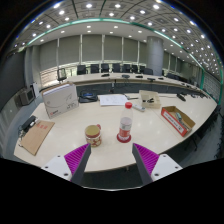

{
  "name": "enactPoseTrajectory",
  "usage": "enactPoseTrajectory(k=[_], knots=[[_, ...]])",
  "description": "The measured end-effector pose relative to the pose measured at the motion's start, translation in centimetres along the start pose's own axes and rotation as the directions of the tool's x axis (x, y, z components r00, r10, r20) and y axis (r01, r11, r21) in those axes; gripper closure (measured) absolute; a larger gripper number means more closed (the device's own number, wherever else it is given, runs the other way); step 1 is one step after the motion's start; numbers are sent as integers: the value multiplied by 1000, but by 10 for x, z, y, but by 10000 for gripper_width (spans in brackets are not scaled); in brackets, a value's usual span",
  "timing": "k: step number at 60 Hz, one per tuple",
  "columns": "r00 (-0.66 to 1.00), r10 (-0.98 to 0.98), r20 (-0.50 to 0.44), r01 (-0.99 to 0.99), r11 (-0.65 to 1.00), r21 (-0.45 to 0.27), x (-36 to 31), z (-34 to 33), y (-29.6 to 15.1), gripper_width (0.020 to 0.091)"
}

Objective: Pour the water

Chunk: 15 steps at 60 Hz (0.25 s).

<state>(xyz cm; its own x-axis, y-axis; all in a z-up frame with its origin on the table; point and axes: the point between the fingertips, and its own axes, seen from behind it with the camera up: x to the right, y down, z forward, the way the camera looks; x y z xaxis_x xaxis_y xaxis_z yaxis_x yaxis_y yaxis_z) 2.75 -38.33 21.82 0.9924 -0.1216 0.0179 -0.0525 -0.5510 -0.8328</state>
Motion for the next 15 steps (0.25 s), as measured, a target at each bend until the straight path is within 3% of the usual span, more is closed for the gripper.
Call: enactPoseTrajectory(k=[15], knots=[[999, -36, -14, 36, 999, 5, -12, -32, 6, 246]])
